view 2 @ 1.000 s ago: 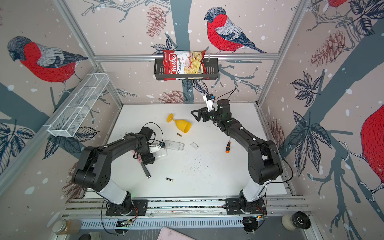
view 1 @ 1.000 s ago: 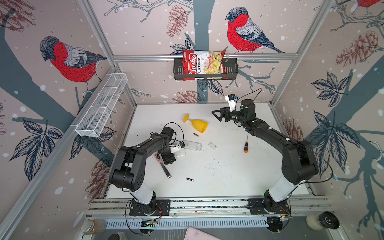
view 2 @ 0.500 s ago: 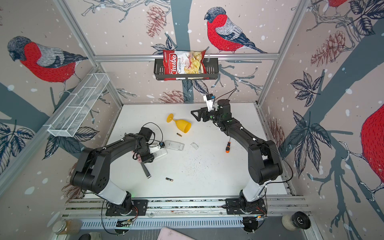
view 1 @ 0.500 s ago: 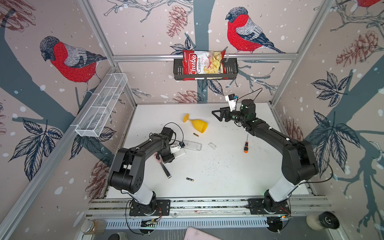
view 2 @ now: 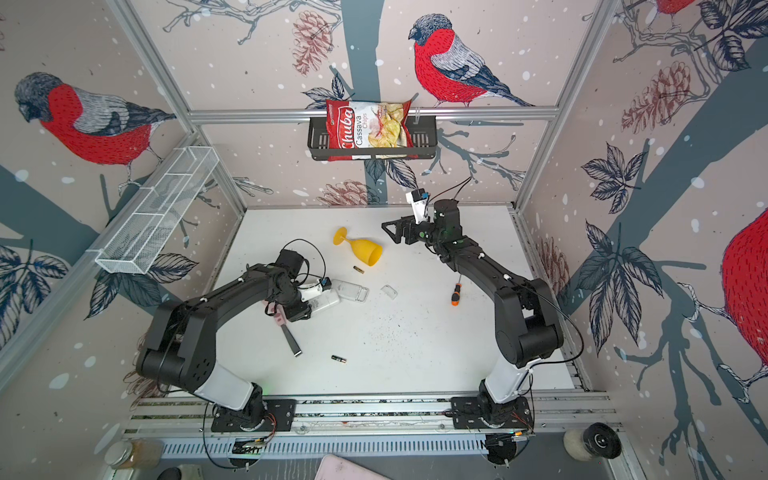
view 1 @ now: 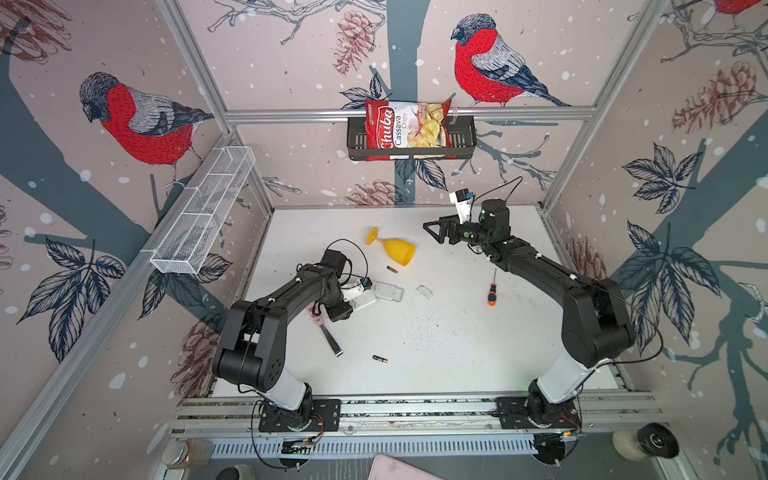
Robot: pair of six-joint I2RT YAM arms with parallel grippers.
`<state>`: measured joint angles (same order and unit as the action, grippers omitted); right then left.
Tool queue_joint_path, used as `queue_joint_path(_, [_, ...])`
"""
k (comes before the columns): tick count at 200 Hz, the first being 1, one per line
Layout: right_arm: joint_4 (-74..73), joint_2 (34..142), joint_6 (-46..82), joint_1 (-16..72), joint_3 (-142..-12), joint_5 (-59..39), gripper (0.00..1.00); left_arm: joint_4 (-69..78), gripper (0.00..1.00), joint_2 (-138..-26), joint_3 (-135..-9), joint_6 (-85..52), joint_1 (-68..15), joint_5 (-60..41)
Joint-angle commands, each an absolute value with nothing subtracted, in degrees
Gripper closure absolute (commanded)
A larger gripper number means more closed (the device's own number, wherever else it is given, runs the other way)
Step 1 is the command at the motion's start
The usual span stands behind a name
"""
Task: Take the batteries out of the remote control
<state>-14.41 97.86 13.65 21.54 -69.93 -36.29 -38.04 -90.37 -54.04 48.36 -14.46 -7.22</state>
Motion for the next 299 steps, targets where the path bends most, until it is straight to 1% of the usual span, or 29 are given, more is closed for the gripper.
queue_joint_path(1, [-15.0, 98.0, 13.4, 21.7, -70.2, -37.0, 0.06, -39.8, 0.50, -91.5, -55.0, 49.3, -15.0, -9.9])
queue_joint_path(56, [-14.8, 98.1, 13.1, 21.6, -70.3, -36.7, 0.06, -40.5, 0.47, -95.4, -56.3, 48.4, -16.7, -8.0])
queue_joint_path(69, [-14.7, 98.2, 13.1, 21.6, -70.5, -36.7, 0.06, -40.6, 0.43, -96.1, -56.7, 48.0, -17.0, -7.5])
queue_joint_path(89, [-14.7, 98.3, 13.0, 21.6, -70.5, -36.7, 0.06, -40.7, 0.33, -96.8, -56.8, 47.8, -17.3, -6.5])
queue_joint_path(127, [-14.7, 98.4, 12.9, 21.4, -70.6, -36.8, 0.06, -39.9, 0.28, -97.1, -56.3, 47.3, -17.3, -5.7])
queue_joint_path(216, [-14.3, 98.4, 12.9, 21.4, -70.4, -36.9, 0.06, -40.6, 0.29, -99.4, -56.8, 47.6, -17.7, -7.0])
queue_joint_path(251, [-14.3, 98.2, 12.8, 21.4, -70.4, -36.7, 0.06, -42.0, 0.34, -101.2, -60.1, 47.7, -18.3, -7.8])
queue_joint_path(299, [-14.1, 98.3, 12.6, 21.3, -70.4, -36.7, 0.06, -42.7, 0.41, -102.2, -60.5, 47.9, -19.0, -8.0])
